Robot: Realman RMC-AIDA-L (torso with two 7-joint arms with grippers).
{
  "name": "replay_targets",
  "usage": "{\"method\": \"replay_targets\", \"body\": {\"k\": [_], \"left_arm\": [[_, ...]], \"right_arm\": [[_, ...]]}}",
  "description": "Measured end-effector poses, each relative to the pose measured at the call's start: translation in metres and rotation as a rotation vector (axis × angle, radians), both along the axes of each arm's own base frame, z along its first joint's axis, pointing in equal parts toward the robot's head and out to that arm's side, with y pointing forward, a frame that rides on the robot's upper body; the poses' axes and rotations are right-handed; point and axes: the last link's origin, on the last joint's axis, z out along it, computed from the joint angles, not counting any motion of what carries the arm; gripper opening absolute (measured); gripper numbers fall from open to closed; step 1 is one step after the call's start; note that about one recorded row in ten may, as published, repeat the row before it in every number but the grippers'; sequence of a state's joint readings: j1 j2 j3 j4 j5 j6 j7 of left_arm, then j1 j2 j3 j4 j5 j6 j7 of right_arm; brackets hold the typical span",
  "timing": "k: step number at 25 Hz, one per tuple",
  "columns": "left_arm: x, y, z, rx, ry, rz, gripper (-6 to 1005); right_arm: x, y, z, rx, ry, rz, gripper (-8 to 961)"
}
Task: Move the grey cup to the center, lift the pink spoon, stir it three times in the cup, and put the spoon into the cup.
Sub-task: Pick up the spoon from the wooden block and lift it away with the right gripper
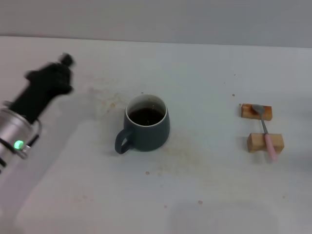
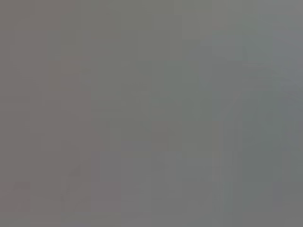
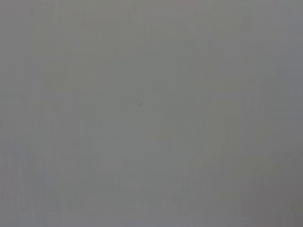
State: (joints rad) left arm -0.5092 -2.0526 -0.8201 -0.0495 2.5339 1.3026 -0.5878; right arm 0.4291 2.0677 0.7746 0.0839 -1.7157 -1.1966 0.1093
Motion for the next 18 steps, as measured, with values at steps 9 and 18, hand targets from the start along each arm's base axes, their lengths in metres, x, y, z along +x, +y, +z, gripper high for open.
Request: {"method": "replay_targets", "body": {"k": [9, 18], "left_arm": [[-0.012, -0.012, 0.038, 0.293, -0.155, 0.081, 96], [-0.009, -0.025, 0.045, 0.37, -0.153, 0.042, 351]], "right_arm": [[-0.004, 0.006, 0.004, 0.016, -0.001, 0.011, 509], [-0.009, 0.014, 0.007, 0.038, 0.005, 0.022, 512]]}}
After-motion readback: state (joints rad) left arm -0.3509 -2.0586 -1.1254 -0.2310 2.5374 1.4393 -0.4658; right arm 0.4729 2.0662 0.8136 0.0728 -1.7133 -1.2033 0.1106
